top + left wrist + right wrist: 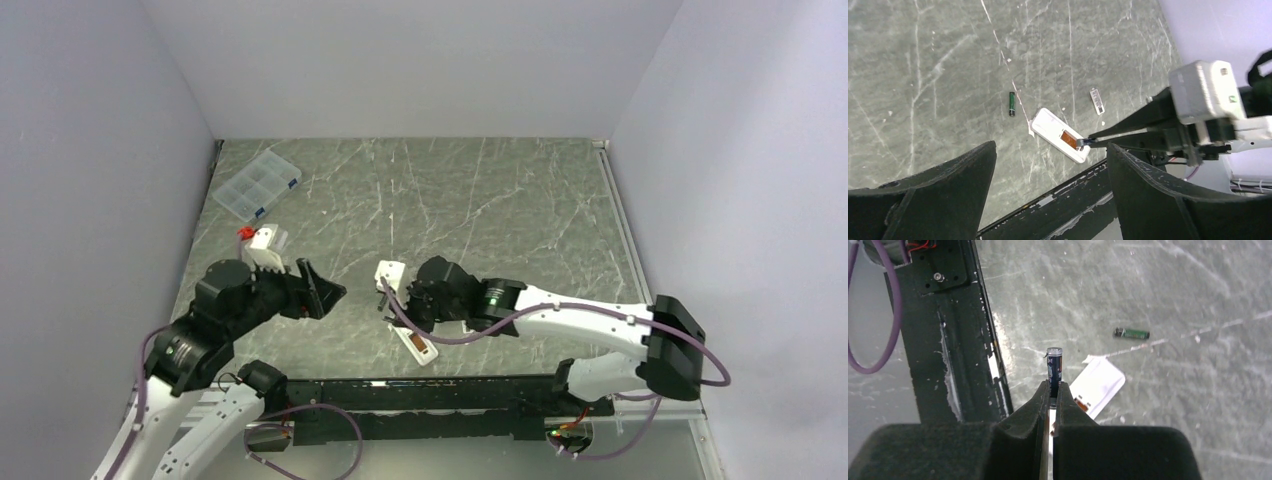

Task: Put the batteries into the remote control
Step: Pick up the battery from the center of the board, then load the battery into the remote control.

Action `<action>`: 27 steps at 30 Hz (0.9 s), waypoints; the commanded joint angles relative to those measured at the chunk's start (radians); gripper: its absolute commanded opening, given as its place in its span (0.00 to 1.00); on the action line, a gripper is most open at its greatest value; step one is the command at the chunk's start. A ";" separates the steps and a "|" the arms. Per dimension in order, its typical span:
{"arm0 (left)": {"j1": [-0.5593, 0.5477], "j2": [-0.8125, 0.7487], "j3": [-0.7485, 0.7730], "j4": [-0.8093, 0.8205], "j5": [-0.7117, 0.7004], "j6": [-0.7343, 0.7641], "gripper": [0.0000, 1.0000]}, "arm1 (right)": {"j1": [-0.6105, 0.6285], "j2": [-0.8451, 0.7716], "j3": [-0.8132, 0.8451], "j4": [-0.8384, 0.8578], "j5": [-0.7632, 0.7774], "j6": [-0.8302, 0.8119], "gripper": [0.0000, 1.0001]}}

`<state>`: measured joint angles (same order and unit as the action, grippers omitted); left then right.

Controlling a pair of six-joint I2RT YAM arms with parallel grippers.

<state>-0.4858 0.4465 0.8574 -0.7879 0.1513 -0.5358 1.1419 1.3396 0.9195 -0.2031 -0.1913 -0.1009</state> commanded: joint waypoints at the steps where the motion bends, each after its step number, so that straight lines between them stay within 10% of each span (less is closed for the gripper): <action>1: 0.004 0.099 0.014 0.075 0.107 -0.035 0.85 | 0.017 -0.109 -0.041 -0.072 0.126 0.204 0.00; 13: -0.004 0.461 -0.149 0.404 0.430 -0.211 0.80 | 0.019 -0.233 -0.127 -0.251 0.209 0.443 0.00; 27: -0.145 0.815 -0.130 0.556 0.296 -0.173 0.73 | 0.019 -0.183 -0.193 -0.231 0.129 0.668 0.00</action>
<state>-0.6262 1.2110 0.6884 -0.3073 0.4995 -0.7406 1.1568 1.1378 0.7246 -0.4702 -0.0330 0.4732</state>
